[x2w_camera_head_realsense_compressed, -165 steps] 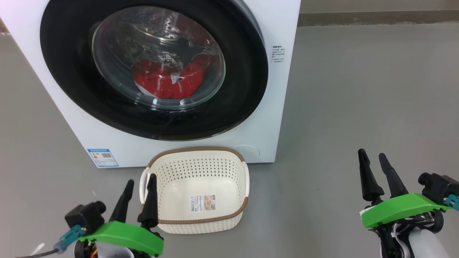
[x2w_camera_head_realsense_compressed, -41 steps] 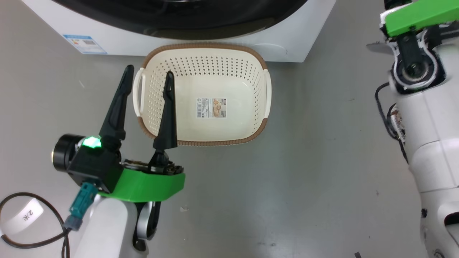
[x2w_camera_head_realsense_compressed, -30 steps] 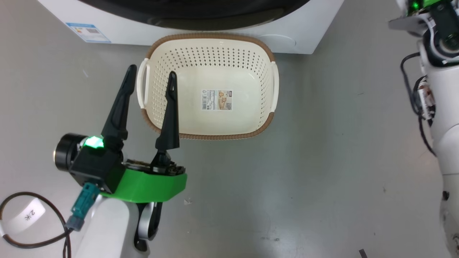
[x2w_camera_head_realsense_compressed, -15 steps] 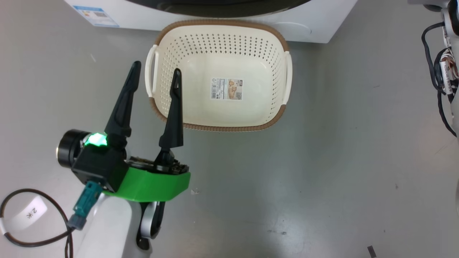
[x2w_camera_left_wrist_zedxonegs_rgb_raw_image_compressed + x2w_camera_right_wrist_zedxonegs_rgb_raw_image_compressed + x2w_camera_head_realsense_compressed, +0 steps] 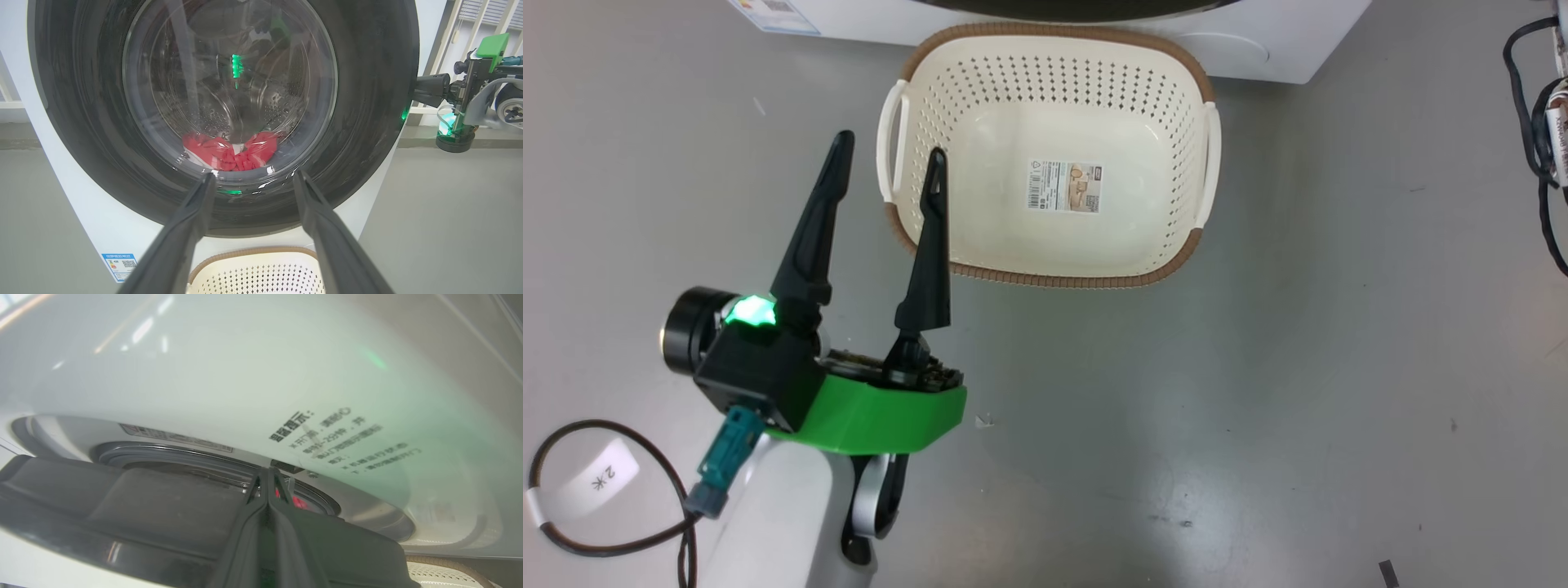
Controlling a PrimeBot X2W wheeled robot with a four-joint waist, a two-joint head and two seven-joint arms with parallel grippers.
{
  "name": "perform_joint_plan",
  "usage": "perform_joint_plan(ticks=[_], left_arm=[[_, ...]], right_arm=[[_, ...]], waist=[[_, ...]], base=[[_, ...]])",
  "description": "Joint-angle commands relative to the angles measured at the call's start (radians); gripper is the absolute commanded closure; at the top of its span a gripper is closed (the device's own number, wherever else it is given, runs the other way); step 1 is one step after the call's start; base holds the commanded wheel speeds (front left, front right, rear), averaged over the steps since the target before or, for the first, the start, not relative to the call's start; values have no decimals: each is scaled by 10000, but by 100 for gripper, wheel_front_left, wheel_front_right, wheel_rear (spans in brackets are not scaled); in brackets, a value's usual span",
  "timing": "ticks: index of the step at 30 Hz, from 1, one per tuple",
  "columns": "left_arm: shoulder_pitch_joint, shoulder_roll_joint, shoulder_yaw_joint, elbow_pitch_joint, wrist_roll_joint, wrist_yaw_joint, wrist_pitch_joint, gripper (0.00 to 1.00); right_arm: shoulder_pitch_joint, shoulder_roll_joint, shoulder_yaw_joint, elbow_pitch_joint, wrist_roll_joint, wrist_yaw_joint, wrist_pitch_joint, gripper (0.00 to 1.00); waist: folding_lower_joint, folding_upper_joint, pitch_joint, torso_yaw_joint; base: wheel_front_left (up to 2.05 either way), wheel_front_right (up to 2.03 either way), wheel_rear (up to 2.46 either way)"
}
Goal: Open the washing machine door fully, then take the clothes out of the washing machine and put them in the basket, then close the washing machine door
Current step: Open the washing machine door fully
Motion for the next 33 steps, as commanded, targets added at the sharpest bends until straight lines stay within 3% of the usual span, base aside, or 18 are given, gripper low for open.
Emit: perform_joint_plan(ticks=[1,14,33], left_arm=[[-80,191,235,-221,-30,54,-78,0],[-51,191,159,-151,-85,96,-78,0],[-3,191,207,-99,-148,110,-78,0]], right_arm=[[-179,216,152,-256,93,-6,159,100],[228,102,109,-781,946,-6,1605,100],[1318,-101,394,-1657,906,-6,2291,100]], waist=[[0,-1,29,35],[0,-1,-96,98],[0,-1,-571,72]], base=[[0,0,0],[0,0,0],[0,0,0]])
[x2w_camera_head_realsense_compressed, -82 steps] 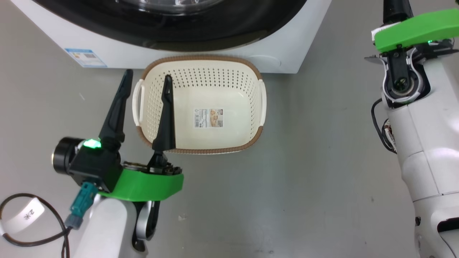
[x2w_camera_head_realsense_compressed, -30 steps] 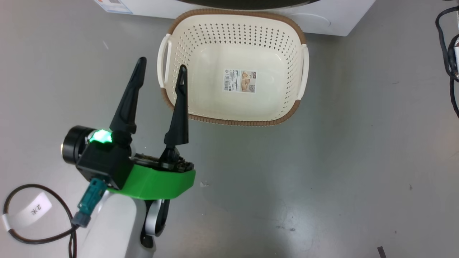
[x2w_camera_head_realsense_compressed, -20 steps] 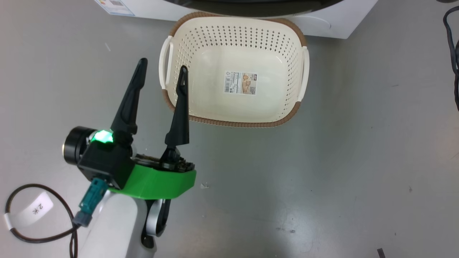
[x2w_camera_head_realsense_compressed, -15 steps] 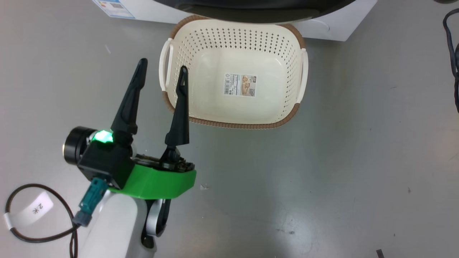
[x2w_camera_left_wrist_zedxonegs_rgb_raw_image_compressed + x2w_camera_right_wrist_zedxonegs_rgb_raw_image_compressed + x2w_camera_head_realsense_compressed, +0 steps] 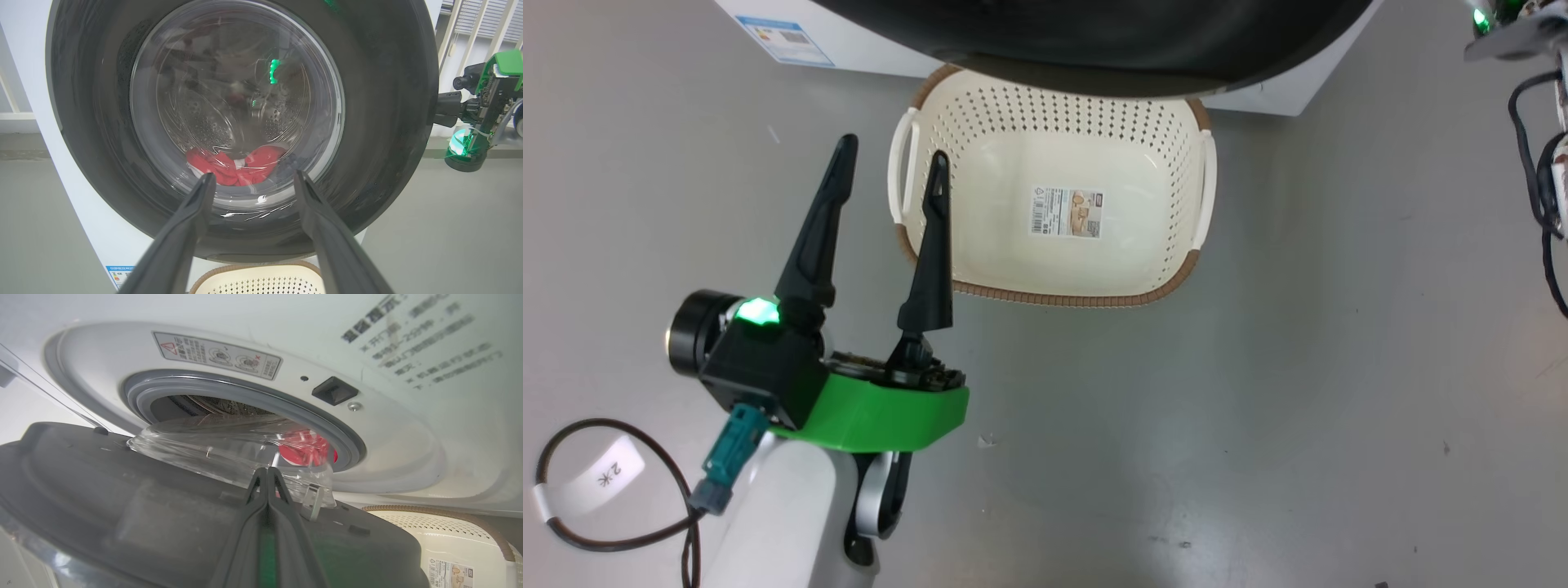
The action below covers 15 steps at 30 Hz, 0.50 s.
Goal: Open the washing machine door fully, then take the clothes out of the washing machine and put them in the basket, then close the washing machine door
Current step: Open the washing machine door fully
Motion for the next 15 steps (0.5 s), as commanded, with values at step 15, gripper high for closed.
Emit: perform_joint_plan(ticks=[15], left_arm=[[175,194,210,-263,-167,353,-78,0]], right_arm=[[1990,25,54,-1910,154,77,412,100]], waist=[[0,0,-834,427]], base=[[0,0,0]])
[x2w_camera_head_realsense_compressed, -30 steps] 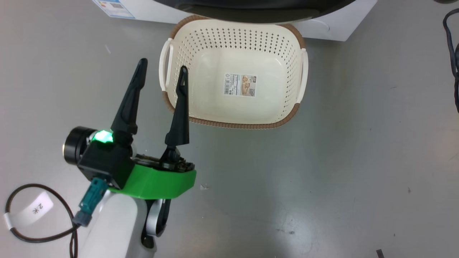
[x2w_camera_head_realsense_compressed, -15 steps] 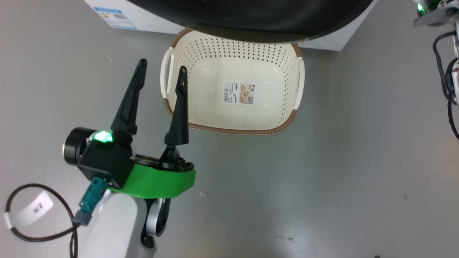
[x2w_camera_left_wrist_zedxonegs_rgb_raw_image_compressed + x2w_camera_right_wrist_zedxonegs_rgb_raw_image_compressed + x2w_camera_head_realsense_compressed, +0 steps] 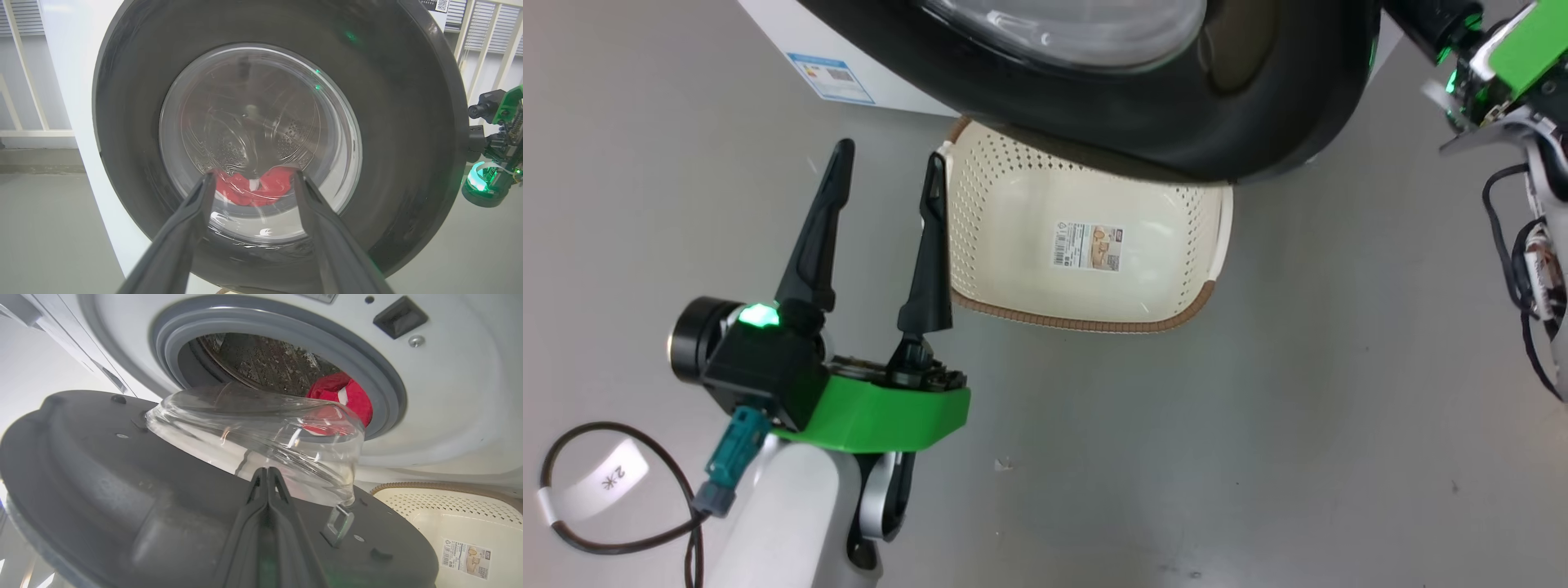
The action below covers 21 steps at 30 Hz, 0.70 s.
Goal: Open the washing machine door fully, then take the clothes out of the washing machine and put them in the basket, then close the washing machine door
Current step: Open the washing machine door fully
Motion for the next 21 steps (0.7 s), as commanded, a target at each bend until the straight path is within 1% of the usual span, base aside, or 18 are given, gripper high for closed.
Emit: perform_joint_plan(ticks=[1,13,21], left_arm=[[153,192,282,-245,-78,65,-78,0],[433,192,321,-176,-172,171,-78,0],[712,192,289,-109,-239,172,-78,0]], right_arm=[[267,204,104,-448,22,77,115,100],[1813,73,-109,-1462,10,77,506,100],[2763,311,-176,-1990,44,77,775,100]], waist=[[0,0,-141,109],[0,0,-876,535],[0,0,-1345,724]], base=[[0,0,0],[0,0,0],[0,0,0]])
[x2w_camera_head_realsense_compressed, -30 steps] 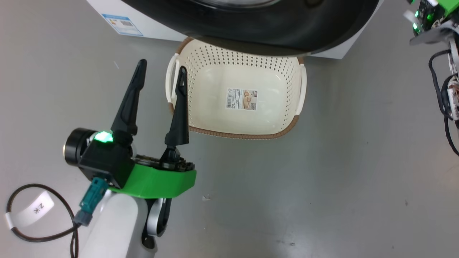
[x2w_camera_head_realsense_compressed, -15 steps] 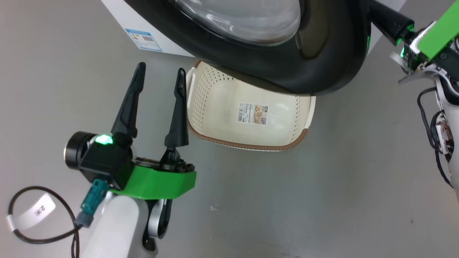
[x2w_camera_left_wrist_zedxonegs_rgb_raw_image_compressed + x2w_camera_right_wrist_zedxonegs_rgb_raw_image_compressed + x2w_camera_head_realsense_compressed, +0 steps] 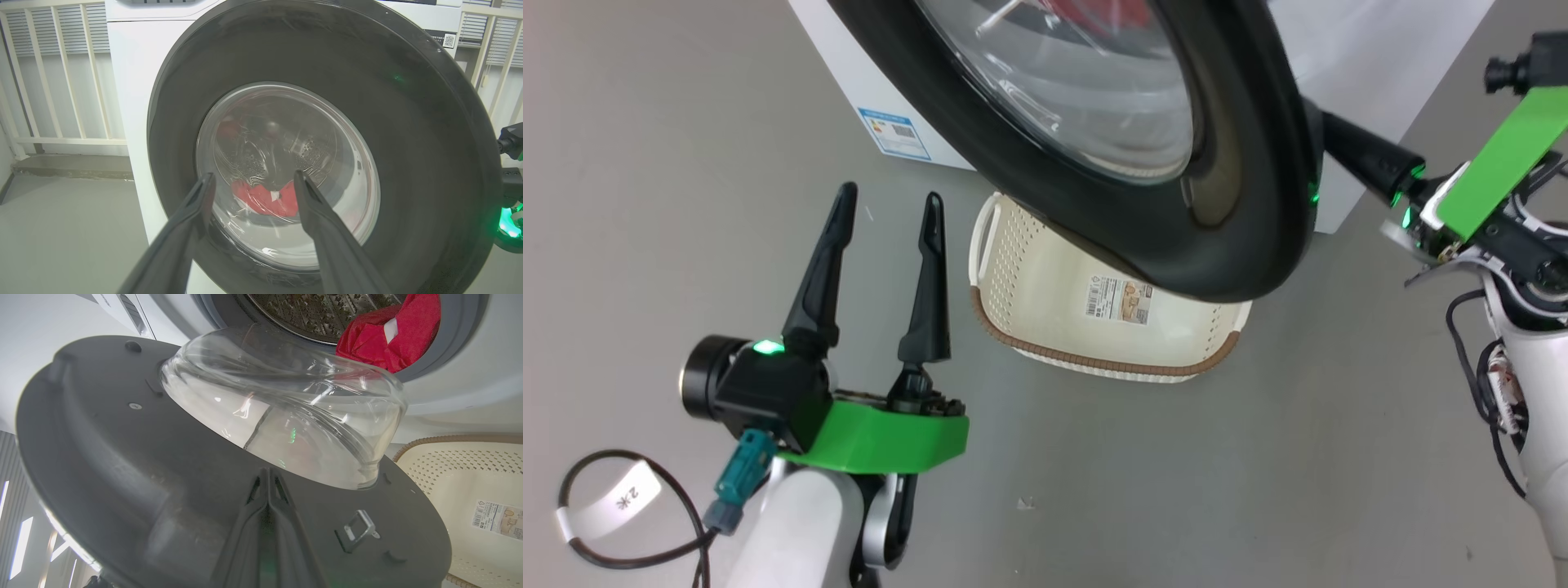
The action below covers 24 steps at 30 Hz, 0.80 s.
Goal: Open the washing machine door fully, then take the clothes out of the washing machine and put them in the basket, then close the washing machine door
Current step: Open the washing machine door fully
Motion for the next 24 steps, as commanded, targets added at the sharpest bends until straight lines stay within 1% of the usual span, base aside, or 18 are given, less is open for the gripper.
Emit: perform_joint_plan(ticks=[1,11,24], left_arm=[[148,191,282,-216,-69,53,-78,0],[567,191,222,-180,-95,72,-78,0],[1011,191,174,103,16,184,-78,0]], right_arm=[[206,200,109,-436,40,77,144,100],[1172,578,318,-1258,-117,77,620,100],[2136,1142,451,-1876,-139,77,1117,100]], waist=[[0,0,-183,104],[0,0,-738,353],[0,0,-1273,799]], base=[[0,0,0],[0,0,0],[0,0,0]])
